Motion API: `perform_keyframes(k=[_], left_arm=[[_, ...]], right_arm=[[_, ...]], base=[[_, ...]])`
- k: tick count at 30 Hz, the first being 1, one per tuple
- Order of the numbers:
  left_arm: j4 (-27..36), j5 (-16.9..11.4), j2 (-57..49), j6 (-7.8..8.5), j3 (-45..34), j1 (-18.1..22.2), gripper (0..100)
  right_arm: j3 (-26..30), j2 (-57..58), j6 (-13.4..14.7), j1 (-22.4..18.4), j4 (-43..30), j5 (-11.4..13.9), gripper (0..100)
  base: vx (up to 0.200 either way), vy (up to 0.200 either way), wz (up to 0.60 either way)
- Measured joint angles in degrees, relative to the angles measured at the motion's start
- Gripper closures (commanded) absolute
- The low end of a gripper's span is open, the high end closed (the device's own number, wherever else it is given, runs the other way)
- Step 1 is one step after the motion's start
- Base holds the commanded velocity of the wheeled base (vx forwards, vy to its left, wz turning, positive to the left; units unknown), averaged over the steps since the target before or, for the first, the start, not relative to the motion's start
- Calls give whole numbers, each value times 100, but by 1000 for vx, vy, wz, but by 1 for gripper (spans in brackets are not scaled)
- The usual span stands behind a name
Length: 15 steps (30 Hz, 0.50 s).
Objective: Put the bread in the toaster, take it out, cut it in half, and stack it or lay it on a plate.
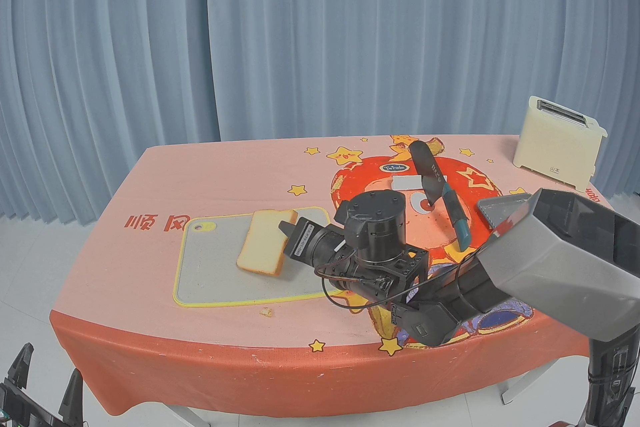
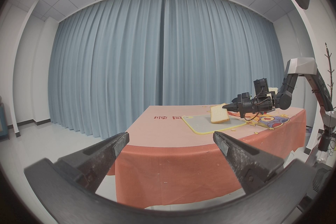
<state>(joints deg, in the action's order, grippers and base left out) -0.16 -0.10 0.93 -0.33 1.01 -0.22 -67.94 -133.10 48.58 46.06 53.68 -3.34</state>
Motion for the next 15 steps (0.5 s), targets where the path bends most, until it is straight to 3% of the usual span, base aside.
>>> perform_keyframes(k=[1, 6, 11, 15], left_arm=[[0, 0, 0, 1, 0, 0, 0], [2, 0, 0, 0, 0, 0, 0], [0, 0, 0, 1, 0, 0, 0], [0, 2, 0, 1, 0, 0, 0]], right_arm=[[-33, -4, -30, 6, -61, -27, 0], [-243, -11, -161, 35, -435, -254, 0], [-369, 162, -249, 176, -780, -301, 0], [-521, 335, -334, 221, -1486, -355, 0]], base=[[0, 0, 0], [0, 0, 0], [0, 0, 0], [0, 0, 0]])
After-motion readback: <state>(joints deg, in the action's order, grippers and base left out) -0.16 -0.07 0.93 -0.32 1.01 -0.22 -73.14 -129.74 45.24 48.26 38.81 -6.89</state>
